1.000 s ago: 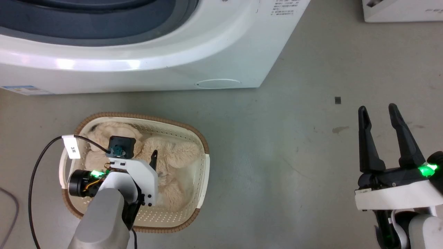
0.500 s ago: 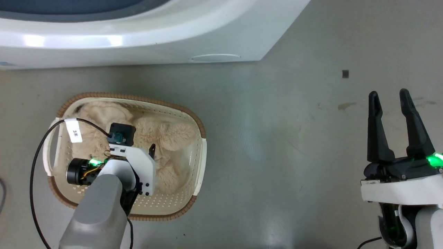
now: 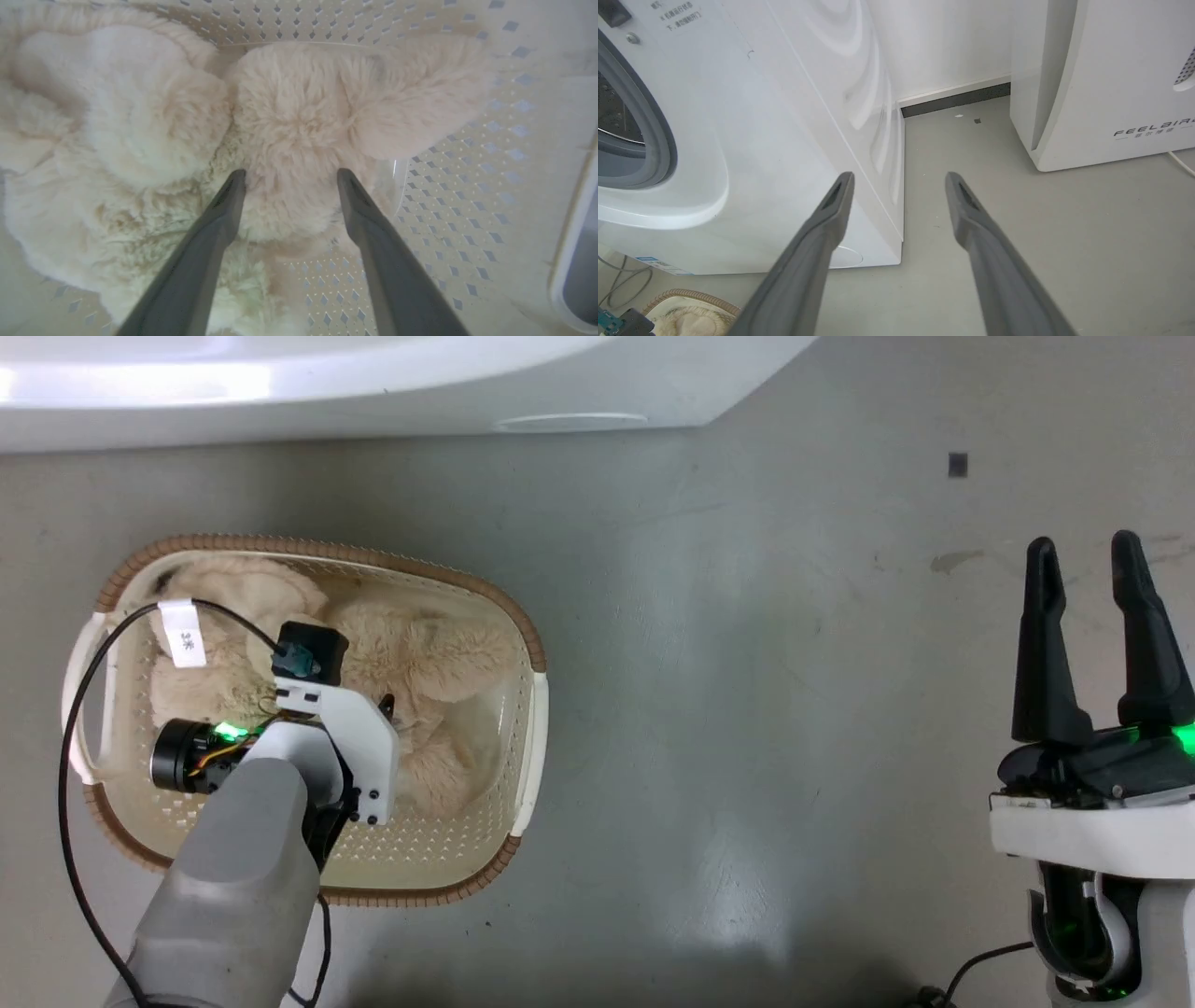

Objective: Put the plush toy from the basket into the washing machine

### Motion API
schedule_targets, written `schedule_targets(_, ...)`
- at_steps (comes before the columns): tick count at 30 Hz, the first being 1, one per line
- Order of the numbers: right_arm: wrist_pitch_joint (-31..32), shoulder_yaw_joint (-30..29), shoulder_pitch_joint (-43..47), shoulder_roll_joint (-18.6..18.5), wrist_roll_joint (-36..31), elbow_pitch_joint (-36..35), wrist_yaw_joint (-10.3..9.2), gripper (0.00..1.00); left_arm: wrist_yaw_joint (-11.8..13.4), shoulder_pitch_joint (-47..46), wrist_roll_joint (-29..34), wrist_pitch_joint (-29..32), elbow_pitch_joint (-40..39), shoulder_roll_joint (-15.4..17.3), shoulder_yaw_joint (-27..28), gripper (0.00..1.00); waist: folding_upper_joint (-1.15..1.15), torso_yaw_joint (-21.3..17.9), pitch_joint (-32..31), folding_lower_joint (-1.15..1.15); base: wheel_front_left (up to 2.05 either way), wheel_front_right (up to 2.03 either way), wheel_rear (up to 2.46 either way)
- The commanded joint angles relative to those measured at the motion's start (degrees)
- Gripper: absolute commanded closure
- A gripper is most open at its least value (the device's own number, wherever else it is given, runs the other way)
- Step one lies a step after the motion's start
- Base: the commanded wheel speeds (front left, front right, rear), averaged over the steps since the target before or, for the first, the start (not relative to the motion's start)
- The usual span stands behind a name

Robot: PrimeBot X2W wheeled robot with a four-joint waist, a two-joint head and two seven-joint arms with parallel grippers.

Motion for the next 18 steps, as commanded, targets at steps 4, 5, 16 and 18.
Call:
schedule_targets(4,-1.0,0.2,-1.8,0.0,1.1,-1.0,0.03,0.0,-0.3,-3.2,-1.1,0.2,3.6,0.3,-1.4,0.0,0.0,-0.1,2.5,-0.01,0.0,0.0,0.0)
schedule_targets(5,-1.1,0.3,-1.9,0.0,1.3,-1.1,0.03,0.0,-0.4,-3.7,-1.2,0.2,4.1,0.4,-1.7,0.0,0.0,-0.1,2.9,-0.01,0.0,0.0,0.0)
schedule_targets(16,-2.3,0.4,-3.5,-0.1,2.9,-2.3,0.03,0.0,-0.8,-8.0,-2.0,0.5,10.0,1.6,-4.9,0.0,0.0,-0.5,7.2,-0.01,0.0,0.0,0.0)
schedule_targets(18,-2.5,0.3,-3.8,-0.1,3.2,-2.5,0.03,0.0,-0.9,-9.0,-2.3,0.4,11.2,1.6,-5.4,0.0,0.0,-0.5,8.1,-0.01,0.0,0.0,0.0)
